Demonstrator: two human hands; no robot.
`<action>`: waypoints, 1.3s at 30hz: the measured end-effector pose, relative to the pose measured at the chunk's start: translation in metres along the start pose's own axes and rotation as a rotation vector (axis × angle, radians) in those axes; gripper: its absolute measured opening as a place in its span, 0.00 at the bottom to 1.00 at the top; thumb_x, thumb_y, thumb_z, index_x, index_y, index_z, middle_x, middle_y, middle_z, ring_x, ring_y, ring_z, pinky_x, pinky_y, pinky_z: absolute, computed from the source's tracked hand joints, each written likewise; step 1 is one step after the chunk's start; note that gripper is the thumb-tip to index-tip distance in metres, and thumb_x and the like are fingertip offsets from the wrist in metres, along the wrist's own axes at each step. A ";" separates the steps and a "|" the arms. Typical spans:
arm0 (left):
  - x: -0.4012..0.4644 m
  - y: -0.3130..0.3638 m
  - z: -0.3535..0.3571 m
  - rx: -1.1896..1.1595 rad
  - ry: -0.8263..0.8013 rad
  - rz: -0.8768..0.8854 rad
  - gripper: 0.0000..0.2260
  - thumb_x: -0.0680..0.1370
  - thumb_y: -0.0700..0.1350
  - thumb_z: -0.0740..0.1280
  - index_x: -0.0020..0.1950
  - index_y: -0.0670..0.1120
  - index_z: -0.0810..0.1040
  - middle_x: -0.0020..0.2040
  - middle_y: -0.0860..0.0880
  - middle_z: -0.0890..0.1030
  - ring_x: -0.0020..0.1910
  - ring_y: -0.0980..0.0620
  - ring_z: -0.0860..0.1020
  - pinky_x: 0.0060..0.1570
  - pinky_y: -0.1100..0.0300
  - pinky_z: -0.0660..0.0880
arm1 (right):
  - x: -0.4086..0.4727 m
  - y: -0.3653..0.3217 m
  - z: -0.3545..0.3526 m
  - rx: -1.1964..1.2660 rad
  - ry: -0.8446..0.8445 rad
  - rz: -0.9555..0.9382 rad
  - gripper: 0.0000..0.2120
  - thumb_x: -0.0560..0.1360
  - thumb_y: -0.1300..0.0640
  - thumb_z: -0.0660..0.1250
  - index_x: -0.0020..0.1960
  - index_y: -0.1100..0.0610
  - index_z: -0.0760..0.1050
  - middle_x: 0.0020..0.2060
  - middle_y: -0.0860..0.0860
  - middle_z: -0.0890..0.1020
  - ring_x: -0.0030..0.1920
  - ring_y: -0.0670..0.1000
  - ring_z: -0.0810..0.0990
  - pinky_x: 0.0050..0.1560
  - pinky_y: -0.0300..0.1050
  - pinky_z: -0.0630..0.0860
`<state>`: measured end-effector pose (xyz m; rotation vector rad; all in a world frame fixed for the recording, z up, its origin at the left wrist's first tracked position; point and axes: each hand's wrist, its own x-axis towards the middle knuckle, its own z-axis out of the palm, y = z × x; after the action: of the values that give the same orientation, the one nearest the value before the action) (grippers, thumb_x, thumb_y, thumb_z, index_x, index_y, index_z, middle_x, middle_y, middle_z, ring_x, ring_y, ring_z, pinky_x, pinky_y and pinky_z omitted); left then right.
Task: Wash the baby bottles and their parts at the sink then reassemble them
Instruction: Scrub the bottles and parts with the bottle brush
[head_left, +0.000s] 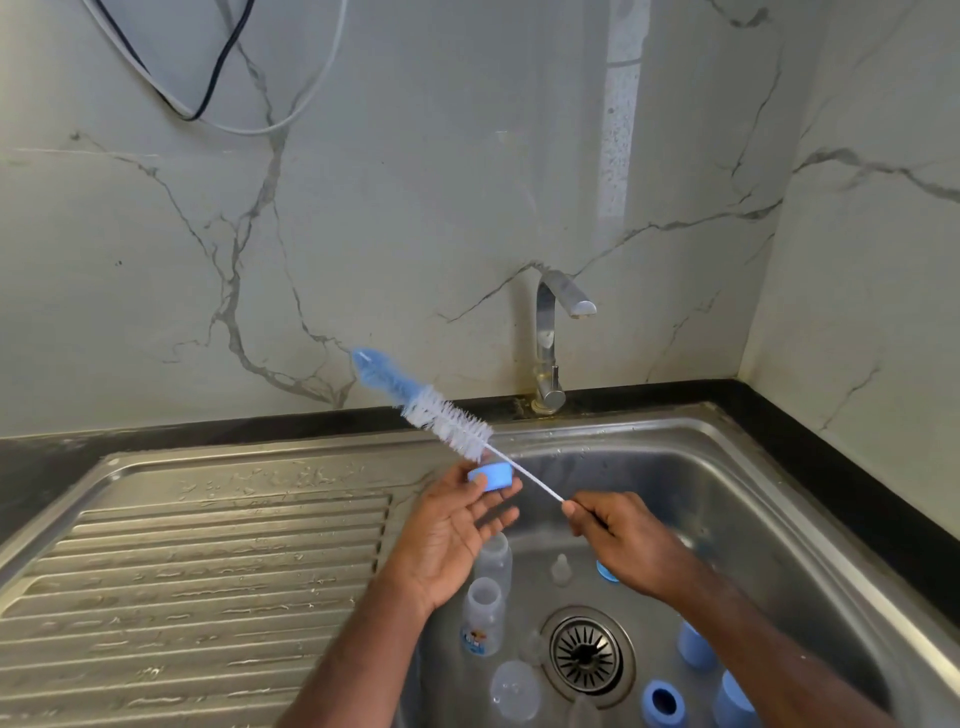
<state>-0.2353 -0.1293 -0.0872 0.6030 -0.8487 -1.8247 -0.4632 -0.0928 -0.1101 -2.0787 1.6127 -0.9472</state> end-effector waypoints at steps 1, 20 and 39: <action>-0.001 -0.002 0.002 0.051 -0.007 -0.009 0.13 0.76 0.39 0.69 0.60 0.43 0.80 0.57 0.40 0.83 0.56 0.44 0.82 0.50 0.51 0.78 | 0.000 0.000 0.001 -0.013 -0.005 -0.012 0.17 0.84 0.52 0.61 0.37 0.55 0.73 0.27 0.42 0.73 0.31 0.44 0.72 0.34 0.38 0.67; 0.005 0.008 -0.009 -0.007 0.057 -0.041 0.18 0.81 0.49 0.61 0.68 0.43 0.77 0.63 0.41 0.81 0.56 0.47 0.82 0.49 0.51 0.69 | -0.003 0.003 -0.002 0.116 0.022 0.050 0.16 0.80 0.53 0.69 0.34 0.47 0.74 0.27 0.49 0.76 0.29 0.44 0.76 0.37 0.49 0.77; 0.013 0.009 -0.022 -0.049 -0.028 0.139 0.31 0.61 0.49 0.85 0.60 0.42 0.80 0.58 0.41 0.83 0.53 0.48 0.82 0.51 0.58 0.80 | -0.003 -0.003 -0.008 0.152 0.012 0.078 0.10 0.82 0.54 0.65 0.47 0.49 0.84 0.26 0.47 0.73 0.28 0.41 0.71 0.32 0.37 0.70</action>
<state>-0.2194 -0.1496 -0.0941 0.4767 -0.8415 -1.7255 -0.4669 -0.0883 -0.1027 -1.8991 1.5639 -1.0232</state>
